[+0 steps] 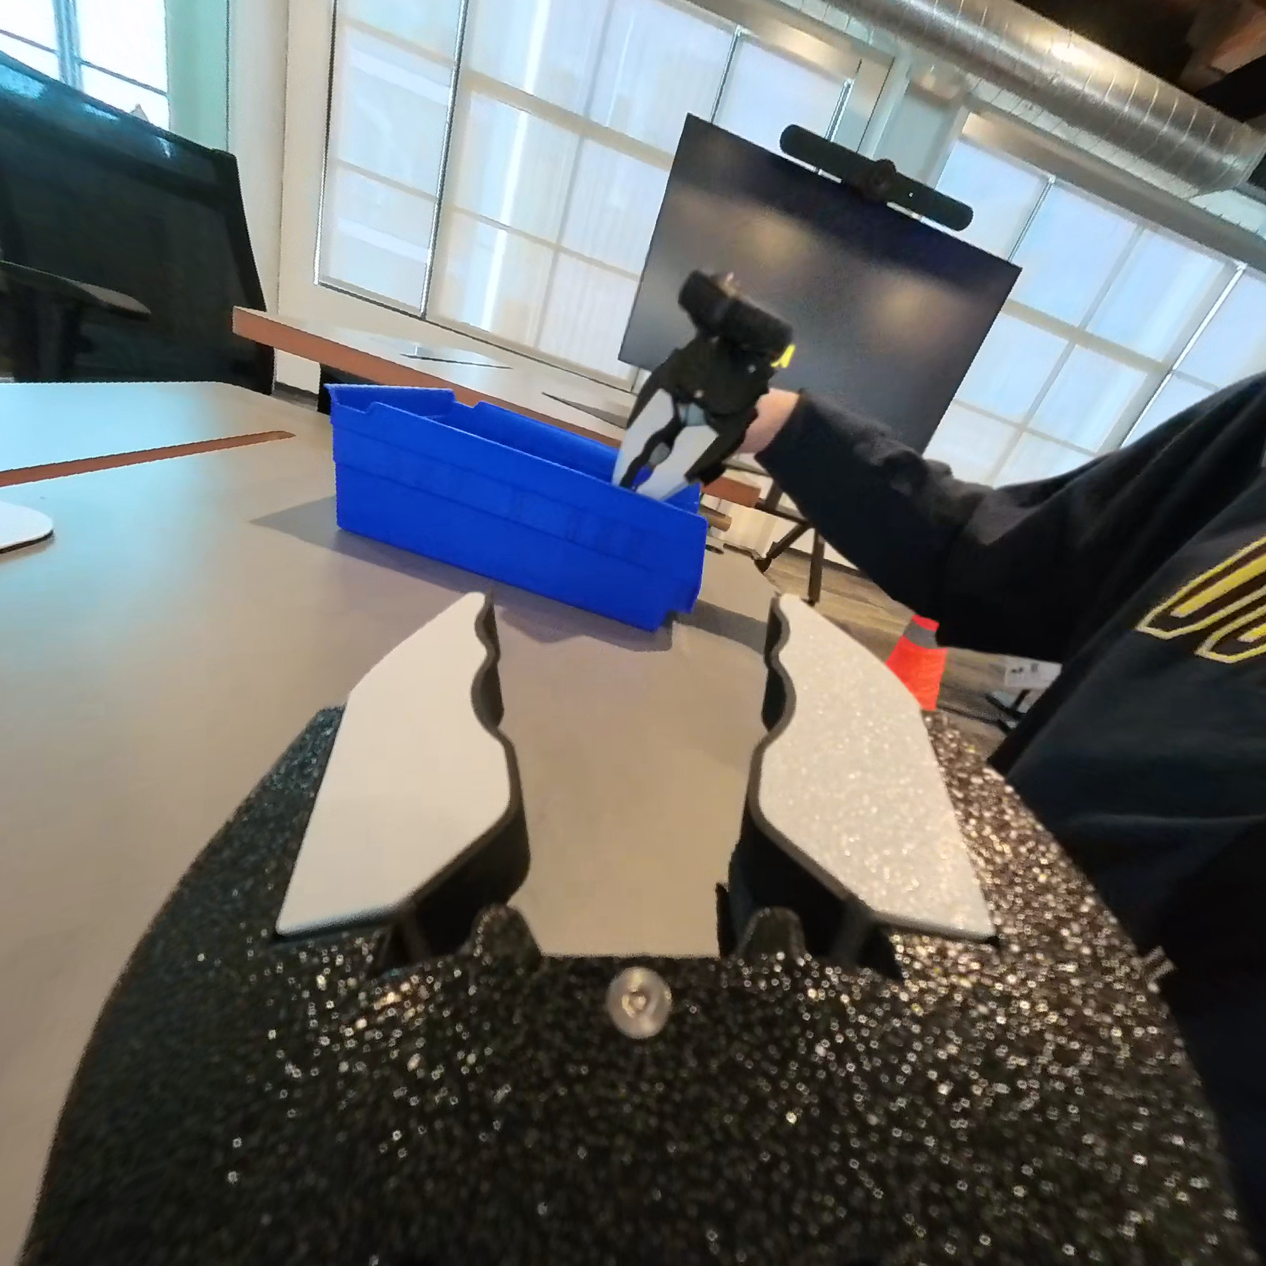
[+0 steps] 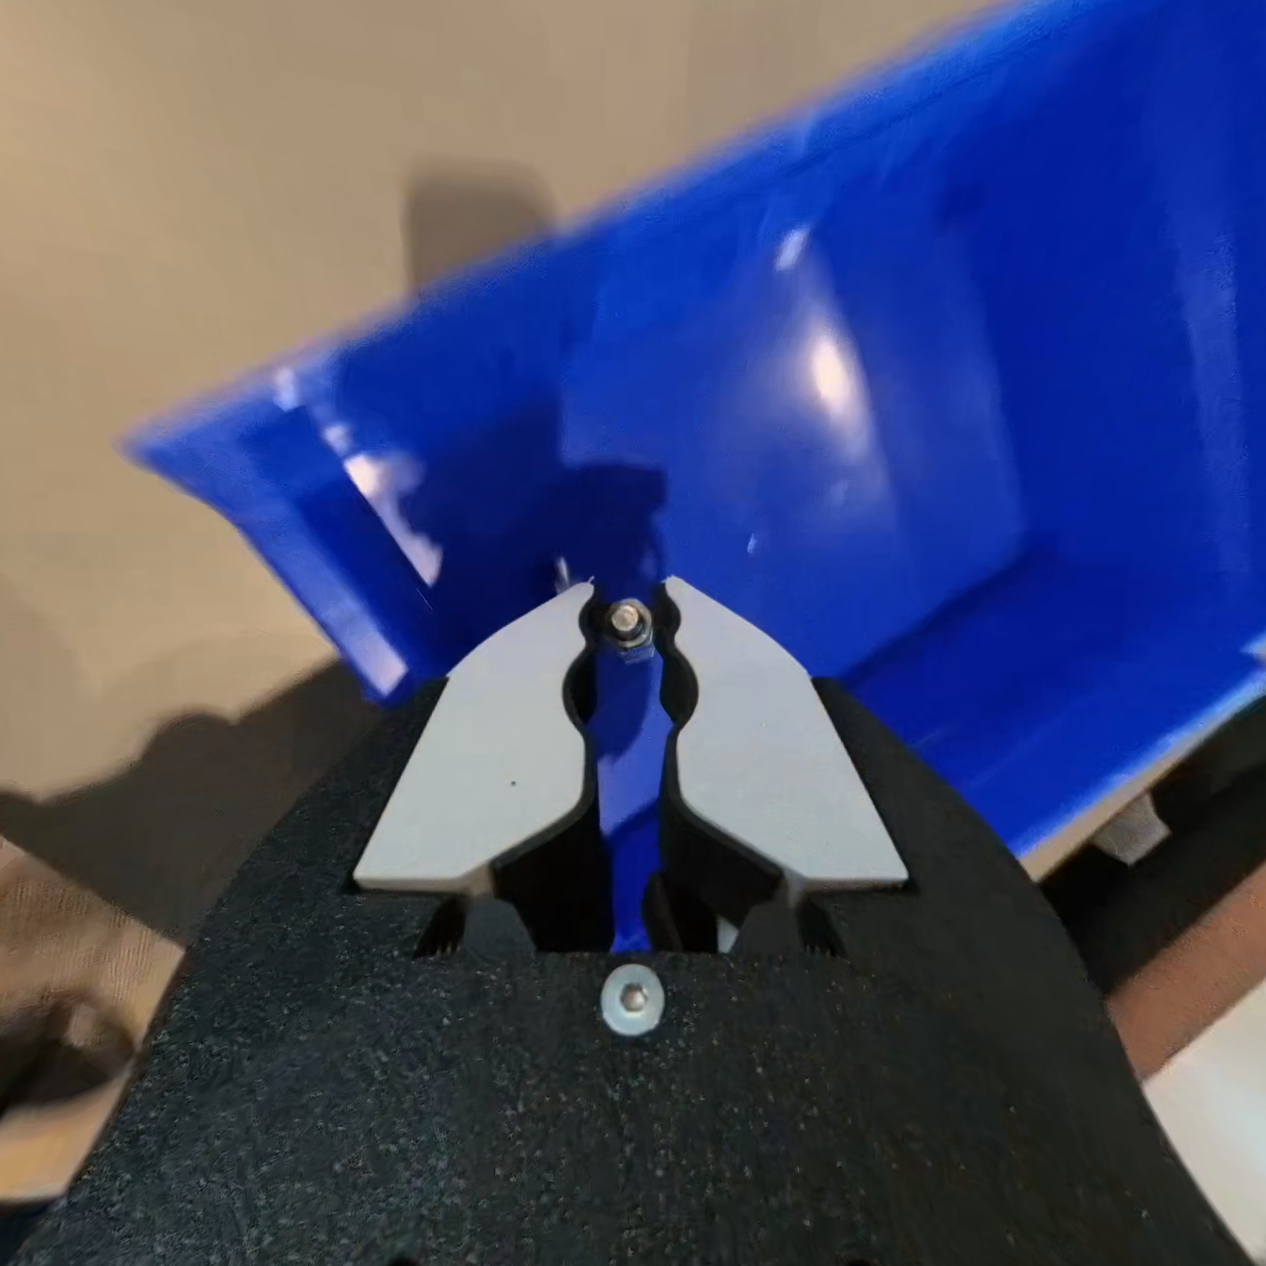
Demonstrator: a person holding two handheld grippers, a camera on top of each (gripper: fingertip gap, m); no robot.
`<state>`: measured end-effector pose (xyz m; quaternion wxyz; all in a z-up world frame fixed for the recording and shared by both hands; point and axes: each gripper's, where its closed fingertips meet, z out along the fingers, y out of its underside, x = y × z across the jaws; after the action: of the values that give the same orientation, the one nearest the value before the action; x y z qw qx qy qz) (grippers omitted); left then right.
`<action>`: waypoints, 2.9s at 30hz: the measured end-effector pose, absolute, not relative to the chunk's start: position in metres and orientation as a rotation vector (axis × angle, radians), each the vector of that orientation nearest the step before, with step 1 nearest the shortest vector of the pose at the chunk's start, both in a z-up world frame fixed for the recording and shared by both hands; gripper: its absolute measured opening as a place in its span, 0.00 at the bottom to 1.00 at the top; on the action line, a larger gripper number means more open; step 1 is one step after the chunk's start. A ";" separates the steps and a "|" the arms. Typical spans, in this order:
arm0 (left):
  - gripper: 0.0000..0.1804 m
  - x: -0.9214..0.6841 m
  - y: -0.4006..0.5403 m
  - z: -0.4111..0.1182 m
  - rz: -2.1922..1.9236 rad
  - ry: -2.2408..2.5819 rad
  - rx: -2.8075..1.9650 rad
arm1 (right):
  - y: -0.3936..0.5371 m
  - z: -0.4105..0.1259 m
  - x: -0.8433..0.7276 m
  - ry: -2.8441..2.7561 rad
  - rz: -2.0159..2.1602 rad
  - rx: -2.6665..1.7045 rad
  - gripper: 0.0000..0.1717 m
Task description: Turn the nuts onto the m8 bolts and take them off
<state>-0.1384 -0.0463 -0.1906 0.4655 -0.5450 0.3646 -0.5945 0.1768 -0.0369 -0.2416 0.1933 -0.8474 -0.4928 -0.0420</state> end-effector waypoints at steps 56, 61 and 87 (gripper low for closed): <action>0.12 -0.377 -0.023 -0.131 -0.077 0.928 -1.829 | 0.013 -0.213 -0.139 -0.859 0.351 -1.289 0.08; 0.16 -0.445 -0.004 -0.197 0.082 1.505 -2.069 | 0.011 -0.215 -0.143 -0.884 0.351 -1.285 0.08; 0.04 -0.486 0.028 -0.279 0.246 1.950 -2.317 | 0.012 -0.215 -0.143 -0.876 0.374 -1.289 0.08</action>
<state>-0.4857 0.0284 -0.2787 0.0516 -0.7615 0.6411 0.0808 -0.1425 0.0123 -0.2147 0.6958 -0.5776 -0.3926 0.1676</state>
